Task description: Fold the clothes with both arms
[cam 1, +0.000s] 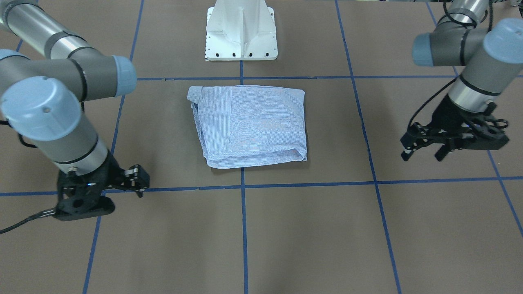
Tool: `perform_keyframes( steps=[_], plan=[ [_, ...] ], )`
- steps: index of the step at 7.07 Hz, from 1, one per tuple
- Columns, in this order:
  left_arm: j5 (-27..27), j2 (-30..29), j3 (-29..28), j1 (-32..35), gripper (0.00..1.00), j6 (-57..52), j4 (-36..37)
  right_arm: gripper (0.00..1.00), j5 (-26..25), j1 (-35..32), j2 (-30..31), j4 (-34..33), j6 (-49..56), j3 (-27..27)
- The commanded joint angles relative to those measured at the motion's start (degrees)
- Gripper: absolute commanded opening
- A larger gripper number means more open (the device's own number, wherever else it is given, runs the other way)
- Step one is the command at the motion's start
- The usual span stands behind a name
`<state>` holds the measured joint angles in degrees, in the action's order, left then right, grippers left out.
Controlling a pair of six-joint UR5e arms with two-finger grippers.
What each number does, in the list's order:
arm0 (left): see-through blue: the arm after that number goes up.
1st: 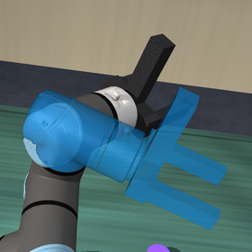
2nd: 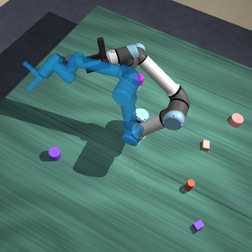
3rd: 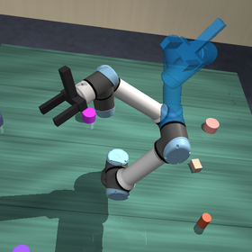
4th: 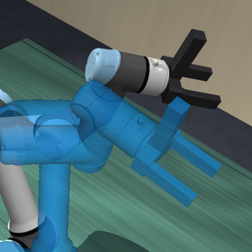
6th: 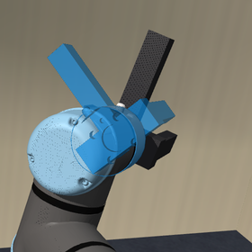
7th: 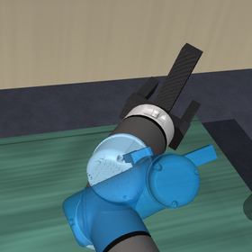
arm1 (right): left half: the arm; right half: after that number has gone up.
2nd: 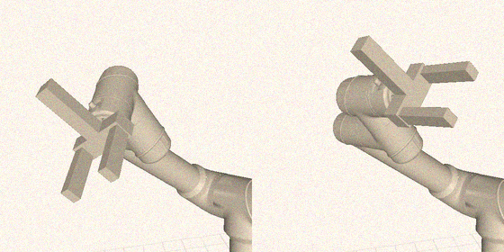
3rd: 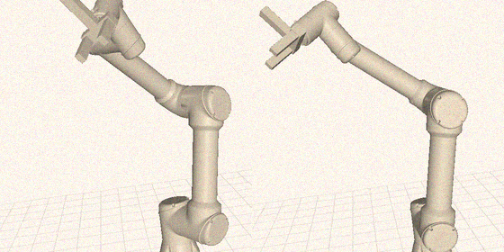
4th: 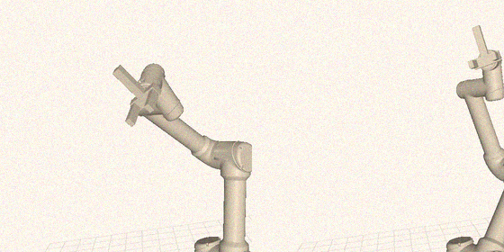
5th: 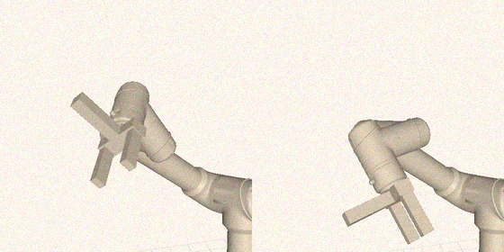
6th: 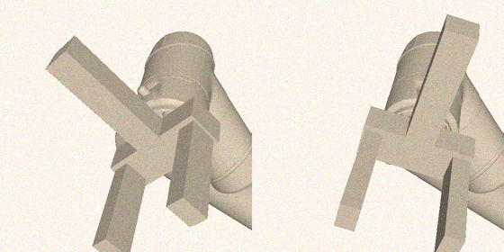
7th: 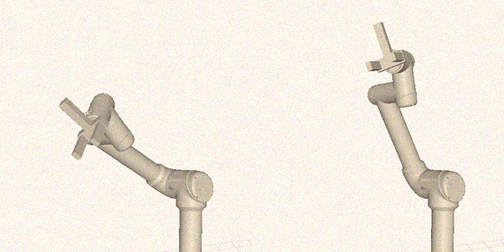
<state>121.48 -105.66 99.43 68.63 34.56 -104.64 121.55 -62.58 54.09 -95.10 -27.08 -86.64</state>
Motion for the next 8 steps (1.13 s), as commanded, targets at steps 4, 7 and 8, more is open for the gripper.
perform_keyframes(
  steps=[4,7,8],
  plan=[
    [10.19,8.08,-4.24,15.84,1.00,-25.60,5.43,1.00,13.18,-19.67,25.75,-0.18,30.66,-6.00],
    [7.66,13.37,-7.47,15.92,1.00,-26.03,-1.17,1.00,5.96,-22.59,32.02,0.26,31.13,-6.35],
    [6.68,13.37,-7.93,15.92,1.00,-26.03,-0.65,1.00,0.50,-22.59,32.65,0.44,30.26,-6.35]
  ],
)
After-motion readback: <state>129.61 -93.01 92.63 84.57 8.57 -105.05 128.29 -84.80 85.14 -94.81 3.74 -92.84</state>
